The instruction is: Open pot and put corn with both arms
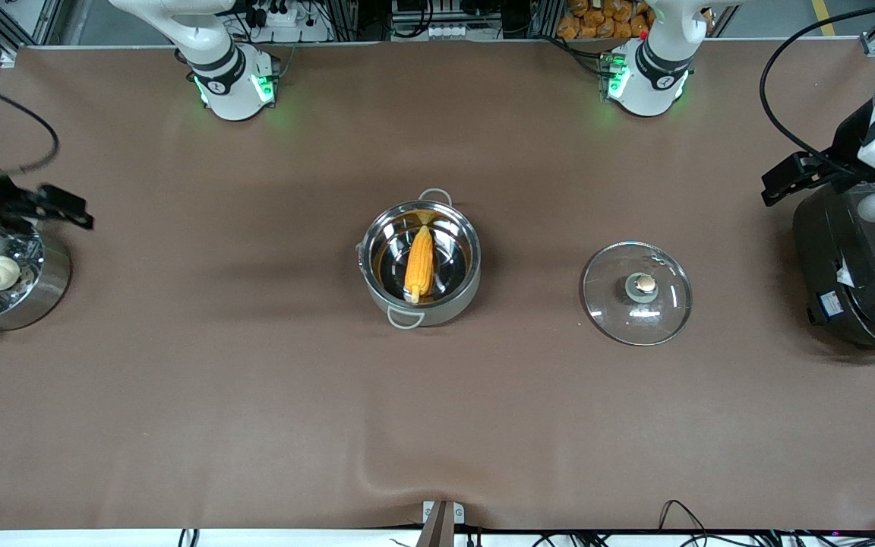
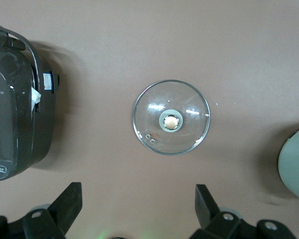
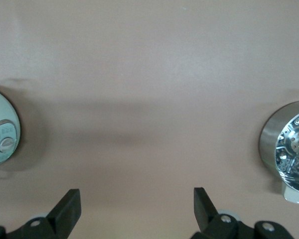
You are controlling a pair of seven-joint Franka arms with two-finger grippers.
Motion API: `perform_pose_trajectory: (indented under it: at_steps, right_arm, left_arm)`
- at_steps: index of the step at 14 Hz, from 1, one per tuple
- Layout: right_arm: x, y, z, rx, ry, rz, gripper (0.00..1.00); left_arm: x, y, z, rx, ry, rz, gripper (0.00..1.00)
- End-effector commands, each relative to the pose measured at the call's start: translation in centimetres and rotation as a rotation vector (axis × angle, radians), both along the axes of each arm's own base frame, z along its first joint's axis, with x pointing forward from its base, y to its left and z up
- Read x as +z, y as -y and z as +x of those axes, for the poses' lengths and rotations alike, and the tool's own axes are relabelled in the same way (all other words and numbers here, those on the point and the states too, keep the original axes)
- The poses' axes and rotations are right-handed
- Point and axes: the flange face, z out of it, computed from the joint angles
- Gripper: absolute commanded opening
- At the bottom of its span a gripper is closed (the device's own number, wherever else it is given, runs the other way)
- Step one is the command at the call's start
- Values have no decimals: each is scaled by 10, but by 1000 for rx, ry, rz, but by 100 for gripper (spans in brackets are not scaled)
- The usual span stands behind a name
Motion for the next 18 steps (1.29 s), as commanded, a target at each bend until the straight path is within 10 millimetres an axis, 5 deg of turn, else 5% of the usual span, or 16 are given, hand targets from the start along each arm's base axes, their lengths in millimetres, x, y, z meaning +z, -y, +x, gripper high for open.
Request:
perform_pose_trajectory:
  at_steps: [1,4,18]
  right_arm:
    - [19,-13,-18,-59,31,-14,100]
    - [46,0,-20,-74,77,-15,100]
    - [44,-5,-19,-69,57,-15,100]
  left_arm:
    - [6,-3,-11,-35,11,-14,100]
    - [6,0,-13,-59,-3,-16,100]
    - [11,6,-19,-121,-16,-39,100]
